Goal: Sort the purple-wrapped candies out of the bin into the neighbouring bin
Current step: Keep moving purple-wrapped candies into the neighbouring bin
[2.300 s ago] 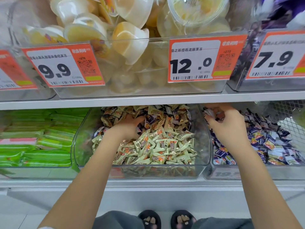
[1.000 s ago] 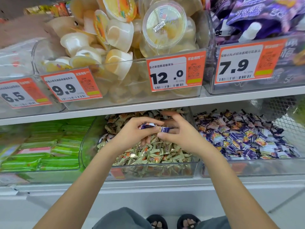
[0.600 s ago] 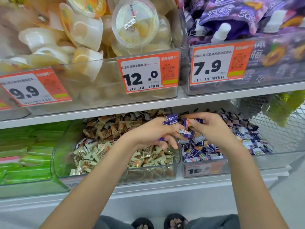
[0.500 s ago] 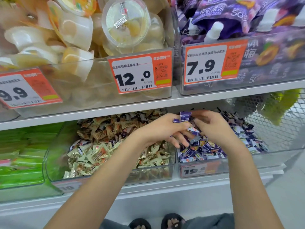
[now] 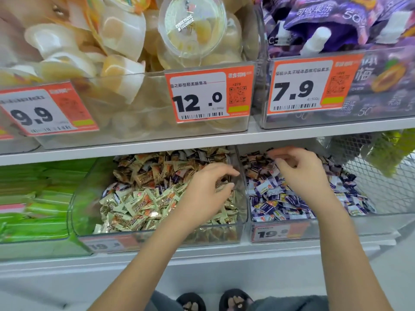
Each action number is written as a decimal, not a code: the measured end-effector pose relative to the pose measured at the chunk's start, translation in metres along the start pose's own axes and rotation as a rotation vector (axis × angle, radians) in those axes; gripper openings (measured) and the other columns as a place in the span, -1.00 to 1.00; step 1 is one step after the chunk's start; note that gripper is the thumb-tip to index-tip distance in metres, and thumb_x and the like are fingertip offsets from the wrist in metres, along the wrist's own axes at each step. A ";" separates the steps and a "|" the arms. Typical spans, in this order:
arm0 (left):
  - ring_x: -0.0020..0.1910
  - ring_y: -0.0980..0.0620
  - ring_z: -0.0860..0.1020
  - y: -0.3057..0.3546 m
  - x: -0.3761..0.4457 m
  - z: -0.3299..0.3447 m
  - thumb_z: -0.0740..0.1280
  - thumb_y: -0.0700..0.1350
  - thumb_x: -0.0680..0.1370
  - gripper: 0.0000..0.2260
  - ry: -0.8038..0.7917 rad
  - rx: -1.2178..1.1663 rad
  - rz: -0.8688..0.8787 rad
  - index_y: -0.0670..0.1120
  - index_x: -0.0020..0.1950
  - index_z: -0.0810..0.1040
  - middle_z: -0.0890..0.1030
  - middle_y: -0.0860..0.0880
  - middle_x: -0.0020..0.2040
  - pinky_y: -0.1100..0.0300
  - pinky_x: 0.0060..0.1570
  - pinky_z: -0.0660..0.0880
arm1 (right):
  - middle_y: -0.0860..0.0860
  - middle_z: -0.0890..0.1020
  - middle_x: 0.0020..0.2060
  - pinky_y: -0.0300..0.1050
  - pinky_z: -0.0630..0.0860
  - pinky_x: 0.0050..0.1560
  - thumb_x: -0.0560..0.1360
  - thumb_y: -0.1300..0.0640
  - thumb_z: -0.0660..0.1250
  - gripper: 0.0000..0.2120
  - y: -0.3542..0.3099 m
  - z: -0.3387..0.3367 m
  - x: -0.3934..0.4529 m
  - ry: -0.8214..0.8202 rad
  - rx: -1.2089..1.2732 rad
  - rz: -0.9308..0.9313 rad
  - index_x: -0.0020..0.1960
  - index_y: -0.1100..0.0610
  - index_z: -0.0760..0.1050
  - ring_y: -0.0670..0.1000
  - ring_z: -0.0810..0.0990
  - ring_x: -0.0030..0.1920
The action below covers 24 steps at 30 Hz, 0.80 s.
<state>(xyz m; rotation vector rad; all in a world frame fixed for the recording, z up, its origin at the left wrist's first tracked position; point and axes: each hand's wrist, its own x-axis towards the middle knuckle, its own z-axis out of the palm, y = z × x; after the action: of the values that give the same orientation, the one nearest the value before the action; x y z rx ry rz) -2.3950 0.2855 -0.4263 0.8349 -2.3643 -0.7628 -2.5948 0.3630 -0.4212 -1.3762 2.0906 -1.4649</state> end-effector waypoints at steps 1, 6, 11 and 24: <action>0.14 0.37 0.43 -0.011 -0.015 -0.006 0.32 -0.11 0.54 -0.79 0.057 -0.023 -0.045 0.13 0.11 0.58 0.54 0.24 0.14 0.52 0.17 0.27 | -0.16 0.65 -0.12 -0.50 0.43 -0.18 0.53 0.28 0.26 -0.74 -0.009 0.007 -0.003 0.002 0.037 -0.049 -0.07 -0.05 0.60 -0.23 0.56 -0.18; -0.13 0.40 0.52 -0.063 -0.063 -0.034 0.33 -0.19 0.53 -0.72 0.238 -0.032 -0.289 0.25 -0.10 0.53 0.57 0.29 -0.06 0.50 -0.22 0.41 | -0.25 0.65 -0.18 -0.33 0.49 -0.28 0.49 0.26 0.35 -0.73 -0.050 0.061 -0.021 -0.172 0.133 -0.276 -0.10 -0.12 0.62 -0.16 0.57 -0.24; -0.34 0.18 0.54 -0.097 -0.056 -0.064 0.21 -0.31 0.55 -0.67 0.166 0.106 -0.396 0.01 0.18 0.58 0.64 -0.04 0.04 0.31 -0.33 0.49 | -0.23 0.65 -0.06 -0.39 0.48 -0.15 0.53 0.23 0.29 -0.75 -0.064 0.131 -0.010 -0.402 -0.062 -0.307 0.01 -0.10 0.61 -0.21 0.57 -0.18; 0.25 0.04 0.49 -0.136 -0.058 -0.081 0.17 -0.35 0.48 -0.55 -0.291 0.238 -0.350 0.11 0.15 0.62 0.57 0.07 0.25 0.12 0.29 0.40 | -0.06 0.33 0.42 0.10 0.23 0.37 0.44 -0.22 0.35 -0.50 -0.072 0.215 0.040 -0.879 -0.858 -0.401 0.34 -0.18 0.35 0.14 0.22 0.43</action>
<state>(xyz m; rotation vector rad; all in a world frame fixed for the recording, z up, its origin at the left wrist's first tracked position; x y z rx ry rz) -2.2517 0.2097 -0.4732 1.3453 -2.6374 -0.7918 -2.4372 0.1975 -0.4496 -2.2477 1.8672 0.1661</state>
